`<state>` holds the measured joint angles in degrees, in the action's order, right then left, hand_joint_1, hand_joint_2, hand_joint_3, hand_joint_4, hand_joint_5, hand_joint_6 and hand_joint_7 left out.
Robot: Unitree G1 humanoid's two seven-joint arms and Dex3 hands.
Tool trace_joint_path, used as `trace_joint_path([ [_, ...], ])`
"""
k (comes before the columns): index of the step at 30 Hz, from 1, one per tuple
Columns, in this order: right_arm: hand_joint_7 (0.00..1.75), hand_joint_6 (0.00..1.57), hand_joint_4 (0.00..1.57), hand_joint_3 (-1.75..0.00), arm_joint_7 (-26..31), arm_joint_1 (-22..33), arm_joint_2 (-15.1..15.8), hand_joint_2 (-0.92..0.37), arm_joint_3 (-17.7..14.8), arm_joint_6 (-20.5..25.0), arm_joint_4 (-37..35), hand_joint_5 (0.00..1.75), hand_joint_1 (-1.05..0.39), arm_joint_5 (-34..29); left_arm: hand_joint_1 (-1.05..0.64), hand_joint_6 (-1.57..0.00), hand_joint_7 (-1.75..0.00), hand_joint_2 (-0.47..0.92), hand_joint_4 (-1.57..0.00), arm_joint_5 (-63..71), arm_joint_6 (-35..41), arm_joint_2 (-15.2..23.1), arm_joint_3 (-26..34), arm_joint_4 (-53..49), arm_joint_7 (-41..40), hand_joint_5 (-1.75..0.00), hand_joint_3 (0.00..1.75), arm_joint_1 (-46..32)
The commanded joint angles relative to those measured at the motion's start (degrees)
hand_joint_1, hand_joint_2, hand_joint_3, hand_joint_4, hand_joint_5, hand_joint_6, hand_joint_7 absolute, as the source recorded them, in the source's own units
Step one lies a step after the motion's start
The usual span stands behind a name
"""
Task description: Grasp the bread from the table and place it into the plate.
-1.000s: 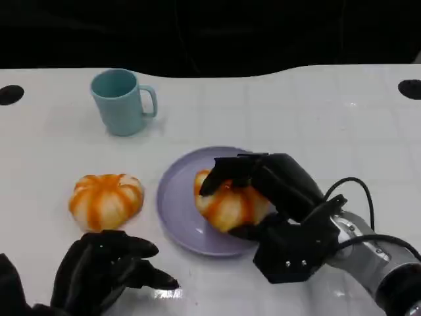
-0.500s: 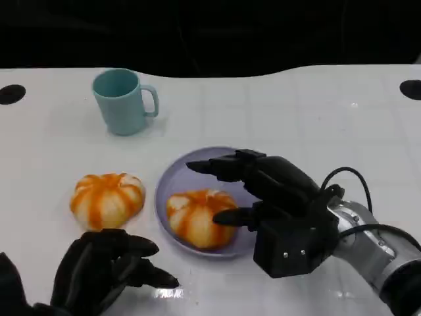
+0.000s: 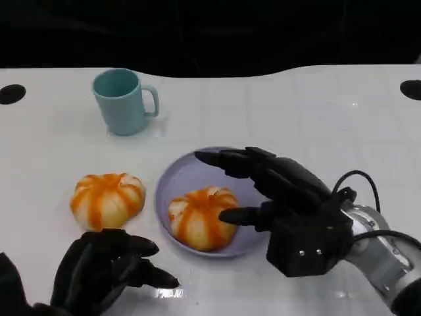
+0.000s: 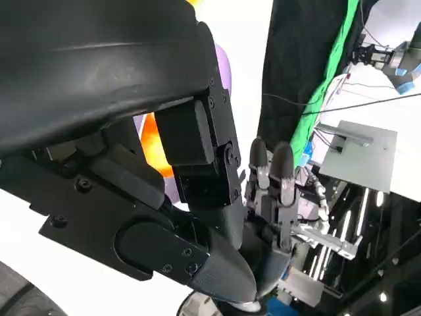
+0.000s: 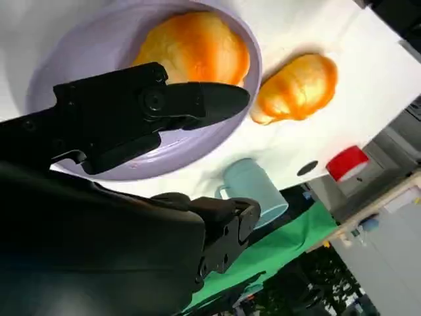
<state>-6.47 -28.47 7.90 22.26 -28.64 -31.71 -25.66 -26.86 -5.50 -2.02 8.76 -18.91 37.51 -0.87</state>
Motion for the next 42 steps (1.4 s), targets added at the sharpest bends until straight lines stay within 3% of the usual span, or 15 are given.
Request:
trace_joint_path([
  [1, 0.03, 0.24, 0.05, -0.33, -4.51, 4.37, 1.32, -0.92, -3.05, 2.93, 6.48, 0.34, -0.63, 6.24, -0.97, -1.54, 0.00, 0.80, -1.57, 0.21, -0.44, 0.40, 0.20, -0.05, -0.40, -0.21, 0.00, -0.22],
  [7, 0.06, 0.33, 0.17, -0.34, -8.73, 10.86, 1.63, -0.92, -5.97, 9.65, 17.39, 0.51, -0.62, 12.09, -0.97, -1.55, 0.00, 0.80, -1.57, 0.29, -0.49, 0.36, 0.06, 0.07, -0.33, -0.21, 0.00, -0.24],
  [8, 0.06, 0.37, 0.15, -0.34, -8.81, 11.95, 1.78, -0.92, -6.28, 10.04, 18.96, 0.62, -0.62, 12.52, -0.97, -1.55, 0.00, 0.81, -1.57, 0.33, -0.67, 0.37, 0.06, -0.03, -0.24, -0.21, 0.01, -0.22],
  [10, 0.08, 0.43, 0.06, -0.36, -8.45, 14.77, 1.87, -0.92, -7.20, 9.27, 21.96, 1.02, -0.61, 13.81, -0.97, -1.55, 0.00, 0.80, -1.57, 0.14, -0.46, 0.29, 0.15, -0.02, -0.33, -0.21, 0.00, -0.23],
  [13, 0.14, 0.52, 0.07, -0.36, -8.37, 18.46, 1.28, -0.92, -8.63, 9.56, 25.85, 1.25, -0.59, 16.55, -0.97, -1.55, 0.00, 0.80, -1.57, 0.12, -0.27, 0.25, 0.06, 0.25, -0.39, -0.21, 0.00, -0.28],
  [15, 0.24, 0.54, 0.09, -0.36, -8.56, 20.48, 0.96, -0.92, -9.33, 10.13, 28.10, 1.40, -0.56, 18.28, -0.97, -1.54, 0.00, 0.80, -1.57, 0.14, -0.31, 0.22, -0.02, 0.32, -0.31, -0.20, 0.00, -0.27],
  [17, 0.77, 0.32, 0.15, -0.37, -9.00, 22.55, 1.06, -0.92, -9.98, 10.67, 30.54, 1.50, -0.52, 19.99, -0.97, -1.54, 0.00, 0.80, -1.57, 0.12, -0.48, 0.17, -0.04, 0.07, -0.08, -0.20, 0.00, -0.13],
  [18, 1.02, 0.22, 0.18, -0.39, -9.19, 23.39, 1.21, -0.92, -10.23, 11.00, 31.58, 1.53, -0.51, 20.68, -0.97, -1.54, 0.00, 0.81, -1.57, 0.17, -0.54, 0.16, -0.07, 0.03, -0.06, -0.20, 0.00, -0.10],
  [19, 1.12, 0.19, 0.19, -0.39, -9.45, 24.13, 1.44, -0.92, -10.47, 11.32, 32.52, 1.55, -0.50, 21.29, -0.97, -1.54, 0.00, 0.81, -1.57, 0.21, -0.48, 0.14, -0.11, 0.11, -0.18, -0.20, 0.00, -0.12],
  [24, 1.42, 0.16, 0.24, -0.41, -10.73, 27.15, 1.89, -0.92, -11.95, 12.37, 35.92, 1.69, -0.47, 24.19, -0.97, -1.54, 0.00, 0.81, -1.57, 0.27, -0.62, 0.04, -0.17, 0.09, -0.19, -0.20, 0.00, -0.09],
  [26, 1.44, 0.16, 0.24, -0.41, -11.10, 28.71, 2.27, -0.92, -12.73, 13.28, 37.58, 1.71, -0.47, 25.25, -0.97, -1.54, 0.00, 0.81, -1.57, 0.25, -0.58, 0.01, -0.18, 0.15, -0.19, -0.20, 0.00, -0.12],
  [30, 1.56, 0.30, 0.43, -0.40, -11.62, 33.52, 2.87, -0.92, -14.88, 16.67, 42.68, 1.74, -0.51, 27.94, -0.97, -1.54, 0.00, 0.81, -1.57, 0.16, -0.17, -0.05, -0.19, 0.45, -0.38, -0.20, 0.00, -0.21],
  [36, 1.52, 0.47, 0.66, -0.37, -12.13, 39.11, 2.53, -0.92, -16.85, 20.34, 47.29, 1.75, -0.48, 31.93, -0.98, -1.55, 0.00, 0.81, -1.57, 0.09, 0.02, -0.04, -0.15, 0.48, -0.45, -0.20, 0.00, -0.10],
  [42, 1.64, 0.48, 0.66, -0.39, -10.16, 42.54, 1.60, -0.92, -18.02, 22.94, 51.05, 1.75, -0.50, 32.55, -0.99, -1.54, 0.00, 0.81, -1.57, 0.31, 0.03, 0.12, -0.17, 0.63, -0.60, -0.20, 0.00, -0.09],
])
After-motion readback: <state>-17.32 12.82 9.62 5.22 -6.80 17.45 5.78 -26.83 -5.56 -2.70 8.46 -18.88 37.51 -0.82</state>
